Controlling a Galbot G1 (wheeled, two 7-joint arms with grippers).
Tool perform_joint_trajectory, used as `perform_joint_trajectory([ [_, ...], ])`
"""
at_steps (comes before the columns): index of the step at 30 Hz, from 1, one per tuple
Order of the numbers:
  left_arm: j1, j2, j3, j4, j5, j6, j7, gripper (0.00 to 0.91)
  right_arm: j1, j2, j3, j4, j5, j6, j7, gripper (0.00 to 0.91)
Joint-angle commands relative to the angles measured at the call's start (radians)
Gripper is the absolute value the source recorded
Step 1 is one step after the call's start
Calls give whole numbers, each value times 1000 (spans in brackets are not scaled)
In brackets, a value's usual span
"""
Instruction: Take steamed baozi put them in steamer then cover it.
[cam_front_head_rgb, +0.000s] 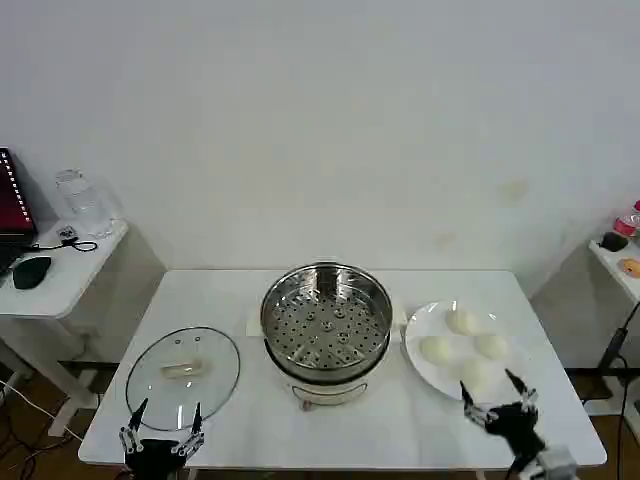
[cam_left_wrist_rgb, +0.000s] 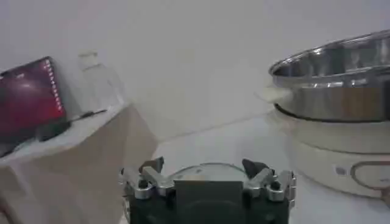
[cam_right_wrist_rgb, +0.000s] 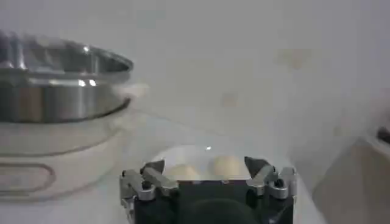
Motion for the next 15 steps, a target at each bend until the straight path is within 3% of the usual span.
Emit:
perform_joint_trajectory([
  [1,-93,5,-49,-3,-11,54,131,907,349,-463,8,-235,-93,-95,-192,907],
  [2,-96,2,-49,0,-14,55,132,907,379,-495,-10,-257,-110,-85,-226,907],
  [4,-99,-1,-51,7,-25,54,130,907,525,-597,-82,-352,-202,-53,-390,907],
  [6,-98,-4,-57,12,-35,54,129,907,694,-650,-230,-441,-281,0,-497,907],
  [9,-94,-7,-64,16,-35,49,131,907,1004,-687,-473,-578,-373,87,-616,907],
  [12,-85,-10,-67,14,-33,46,132,907,1230,-669,-697,-695,-491,166,-717,907],
  [15,-79,-16,-73,14,-30,43,134,907,1463,-634,-931,-785,-520,219,-792,907],
])
